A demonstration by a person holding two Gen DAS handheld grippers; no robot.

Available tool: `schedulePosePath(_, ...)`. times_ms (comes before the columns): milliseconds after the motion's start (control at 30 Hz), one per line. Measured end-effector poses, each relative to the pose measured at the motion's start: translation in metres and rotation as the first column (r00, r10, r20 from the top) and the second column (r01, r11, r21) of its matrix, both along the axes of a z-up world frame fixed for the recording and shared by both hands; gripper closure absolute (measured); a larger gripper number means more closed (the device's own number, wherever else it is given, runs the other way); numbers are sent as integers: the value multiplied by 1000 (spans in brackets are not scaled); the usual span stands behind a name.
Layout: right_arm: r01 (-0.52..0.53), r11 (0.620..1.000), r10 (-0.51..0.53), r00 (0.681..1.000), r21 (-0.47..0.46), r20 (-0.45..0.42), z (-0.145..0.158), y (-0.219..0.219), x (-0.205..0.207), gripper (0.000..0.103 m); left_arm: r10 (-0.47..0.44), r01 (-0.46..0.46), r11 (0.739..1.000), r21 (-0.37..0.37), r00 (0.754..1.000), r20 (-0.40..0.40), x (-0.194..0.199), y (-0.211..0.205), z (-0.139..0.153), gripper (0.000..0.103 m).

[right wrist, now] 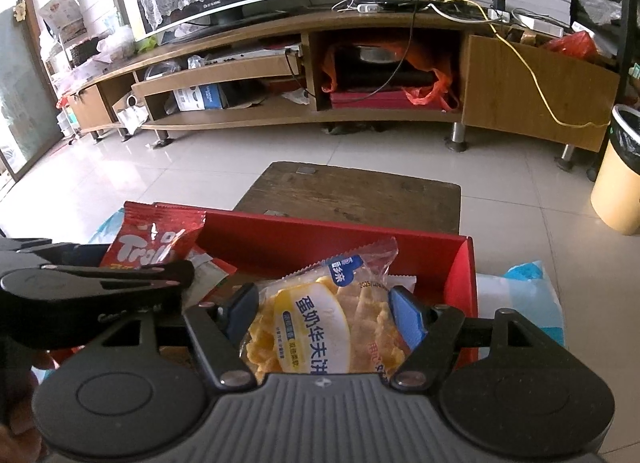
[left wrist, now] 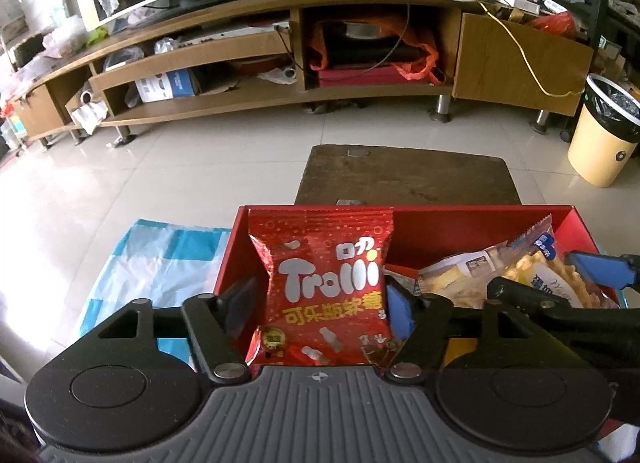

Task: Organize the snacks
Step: 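Lower both packs into the red box and open both tools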

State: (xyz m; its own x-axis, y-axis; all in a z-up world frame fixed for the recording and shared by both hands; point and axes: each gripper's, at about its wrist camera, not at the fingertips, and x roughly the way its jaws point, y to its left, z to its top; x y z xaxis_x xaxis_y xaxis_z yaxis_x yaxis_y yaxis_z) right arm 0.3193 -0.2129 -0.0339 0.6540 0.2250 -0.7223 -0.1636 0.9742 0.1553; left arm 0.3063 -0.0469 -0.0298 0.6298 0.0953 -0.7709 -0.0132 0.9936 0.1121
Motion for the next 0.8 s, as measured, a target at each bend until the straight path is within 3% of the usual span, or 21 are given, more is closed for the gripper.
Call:
schedulePosePath(167, 5, 1000, -5, 1000, -22, 8, -2, 3, 3, 34, 6, -6, 1000, 22, 1000, 7, 2, -1, 1, 21)
schedulePosePath(800, 35, 998, -30, 996, -56, 83, 23, 1, -10, 33, 2, -3, 1000, 17, 998, 58, -16, 0, 28, 16)
